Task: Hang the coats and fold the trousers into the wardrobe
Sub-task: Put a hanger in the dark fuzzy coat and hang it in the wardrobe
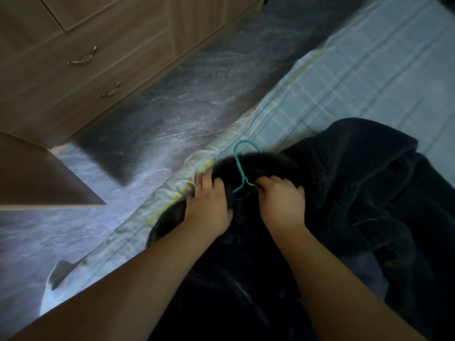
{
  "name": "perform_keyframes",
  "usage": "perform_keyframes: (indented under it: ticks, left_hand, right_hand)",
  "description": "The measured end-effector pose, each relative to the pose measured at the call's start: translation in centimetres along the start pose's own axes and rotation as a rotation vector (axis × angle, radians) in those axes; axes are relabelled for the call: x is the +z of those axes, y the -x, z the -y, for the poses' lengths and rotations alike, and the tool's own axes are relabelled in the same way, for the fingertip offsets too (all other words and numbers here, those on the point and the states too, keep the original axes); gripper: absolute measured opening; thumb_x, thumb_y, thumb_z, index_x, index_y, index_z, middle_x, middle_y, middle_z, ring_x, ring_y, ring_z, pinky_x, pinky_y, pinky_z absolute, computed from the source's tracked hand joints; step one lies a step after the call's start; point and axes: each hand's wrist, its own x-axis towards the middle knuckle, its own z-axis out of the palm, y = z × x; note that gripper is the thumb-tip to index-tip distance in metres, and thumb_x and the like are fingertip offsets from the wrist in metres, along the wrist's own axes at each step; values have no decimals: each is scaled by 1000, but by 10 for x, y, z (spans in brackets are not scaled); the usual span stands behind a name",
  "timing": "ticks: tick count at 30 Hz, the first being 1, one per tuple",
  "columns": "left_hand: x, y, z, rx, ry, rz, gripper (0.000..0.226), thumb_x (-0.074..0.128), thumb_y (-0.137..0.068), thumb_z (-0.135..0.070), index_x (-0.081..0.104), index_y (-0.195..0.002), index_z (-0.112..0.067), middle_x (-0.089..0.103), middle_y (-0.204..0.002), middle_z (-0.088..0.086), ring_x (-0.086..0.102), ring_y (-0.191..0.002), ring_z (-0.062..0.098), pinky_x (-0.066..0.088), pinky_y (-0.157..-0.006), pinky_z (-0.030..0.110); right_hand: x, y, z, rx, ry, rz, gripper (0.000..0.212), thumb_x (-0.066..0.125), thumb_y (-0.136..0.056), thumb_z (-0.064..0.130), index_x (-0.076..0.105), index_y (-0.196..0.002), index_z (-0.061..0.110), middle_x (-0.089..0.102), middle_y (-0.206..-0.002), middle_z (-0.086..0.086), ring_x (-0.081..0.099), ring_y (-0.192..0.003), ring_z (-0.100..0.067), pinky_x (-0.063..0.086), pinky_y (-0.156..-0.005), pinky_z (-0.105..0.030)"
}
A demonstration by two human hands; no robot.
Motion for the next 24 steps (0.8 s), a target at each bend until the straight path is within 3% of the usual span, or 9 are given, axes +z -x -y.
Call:
perform_keyframes:
  ticks: [3, 5, 8, 11, 14, 19, 22, 24]
  left_hand:
    - [-17, 10, 0, 93, 197, -99, 59, 65, -89, -39, 35, -138, -24, 49, -136, 7, 60, -111, 31, 52, -83, 43]
    - [-31, 24, -2, 195, 141, -180, 49, 60, -93, -38, 43, -139, -33, 56, -126, 3, 64, -102, 30, 53, -75, 41]
    - [-59, 52, -8, 319, 145, -328, 31, 63, -92, -38, 63, -122, -33, 60, -108, -2, 66, -91, 27, 55, -65, 38]
    - [-95, 86, -23, 430, 191, -442, 29, 53, -93, -50, 70, -107, -31, 60, -95, -7, 65, -81, 21, 54, -56, 39]
    - [-132, 126, -47, 488, 213, -515, 31, 49, -94, -50, 71, -101, -30, 60, -89, -7, 64, -78, 21, 52, -55, 38]
    - [-182, 202, -88, 549, 135, -710, 25, 52, -96, -45, 69, -103, -28, 58, -88, -6, 62, -75, 23, 45, -49, 33]
    - [-205, 259, -111, 578, 100, -804, 26, 49, -96, -47, 67, -102, -30, 57, -89, -6, 62, -80, 22, 51, -55, 40]
    - [-215, 297, -124, 586, 51, -843, 28, 46, -96, -50, 66, -102, -31, 56, -88, -5, 62, -81, 23, 51, -56, 40]
  right_hand:
    - [-19, 25, -1, -64, -153, -259, 18, 63, -85, 28, 78, -95, 24, 64, -77, 0, 60, -68, -30, 50, -53, -37]
    - [-37, 37, 0, -87, -207, -331, 22, 61, -87, 26, 78, -101, 23, 65, -80, 1, 57, -70, -28, 51, -50, -39]
    - [-73, 54, 0, -115, -245, -453, 22, 65, -88, 18, 78, -106, 21, 67, -85, 1, 53, -72, -26, 49, -53, -39]
    - [-117, 75, -2, -138, -241, -550, 20, 66, -91, 18, 78, -107, 21, 67, -95, 0, 51, -80, -26, 47, -64, -41]
    - [-166, 104, -8, -90, -138, -623, 23, 65, -88, 20, 77, -105, 30, 66, -109, 2, 52, -99, -27, 40, -82, -43]
    - [-245, 166, -24, -122, -190, -681, 51, 50, -83, 12, 69, -125, 34, 58, -134, -1, 47, -126, -27, 33, -108, -56]
    - [-278, 217, -43, -164, -417, -686, 62, 54, -82, -1, 61, -137, 29, 54, -140, 0, 44, -132, -21, 36, -113, -44]
    - [-293, 258, -52, -140, -555, -739, 60, 55, -82, -8, 63, -133, 23, 55, -139, 1, 45, -131, -15, 34, -115, -30]
